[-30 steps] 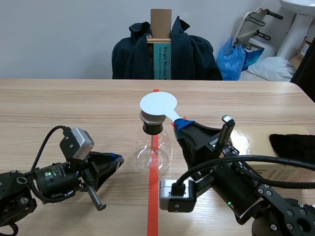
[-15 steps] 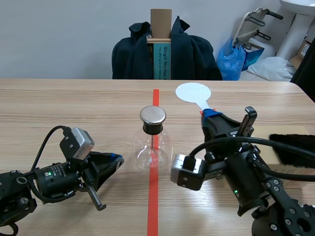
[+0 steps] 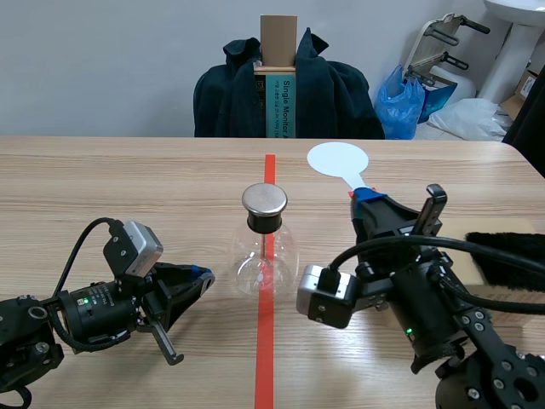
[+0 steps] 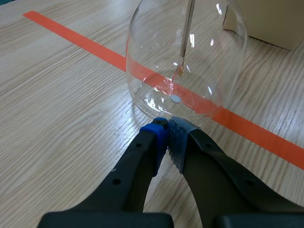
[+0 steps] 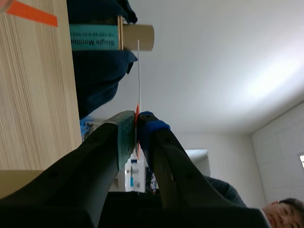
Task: Do the electroscope experiment.
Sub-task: 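Move the plate toward and away from the electroscope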
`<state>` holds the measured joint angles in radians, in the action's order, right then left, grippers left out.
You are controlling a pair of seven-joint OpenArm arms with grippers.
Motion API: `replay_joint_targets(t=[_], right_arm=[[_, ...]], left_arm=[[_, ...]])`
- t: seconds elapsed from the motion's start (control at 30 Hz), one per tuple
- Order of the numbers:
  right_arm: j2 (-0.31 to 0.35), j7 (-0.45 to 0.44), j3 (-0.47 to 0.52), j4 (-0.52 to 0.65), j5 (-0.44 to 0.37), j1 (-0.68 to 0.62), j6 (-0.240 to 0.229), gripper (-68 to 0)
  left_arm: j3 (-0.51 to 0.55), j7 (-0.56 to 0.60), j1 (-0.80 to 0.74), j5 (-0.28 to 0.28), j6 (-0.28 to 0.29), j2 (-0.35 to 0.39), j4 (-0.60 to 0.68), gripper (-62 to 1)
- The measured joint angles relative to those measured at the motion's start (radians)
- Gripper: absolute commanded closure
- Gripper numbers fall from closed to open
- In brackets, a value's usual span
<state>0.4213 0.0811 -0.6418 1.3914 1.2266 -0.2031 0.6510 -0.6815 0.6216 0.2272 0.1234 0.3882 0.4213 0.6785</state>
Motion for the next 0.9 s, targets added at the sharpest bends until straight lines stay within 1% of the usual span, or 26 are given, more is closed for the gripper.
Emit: replay_joint_targets(t=[0.3,0.4,0.57,0.9], right_arm=[[0.0,-0.191,0.0,0.0,0.0,0.0,0.0,-0.8],[0.0,-0.239,0.0,0.0,0.001,0.0,0.0,-0.8],[0.0,-0.286,0.0,0.0,0.001,0.0,0.0,-0.8],[0.0,-0.29,0.0,0.0,0.001,0.0,0.0,-0.8]], left_arm=[[0.0,0.0,0.0,0.0,-0.001,0.0,0.0,-3.2],[0.0,0.0,0.0,0.0,-0.003,0.0,0.0,-3.2],[0.0,0.0,0.0,0.0,-0.003,0.0,0.0,-3.2],[0.0,0.0,0.0,0.0,-0.003,0.0,0.0,-3.2]])
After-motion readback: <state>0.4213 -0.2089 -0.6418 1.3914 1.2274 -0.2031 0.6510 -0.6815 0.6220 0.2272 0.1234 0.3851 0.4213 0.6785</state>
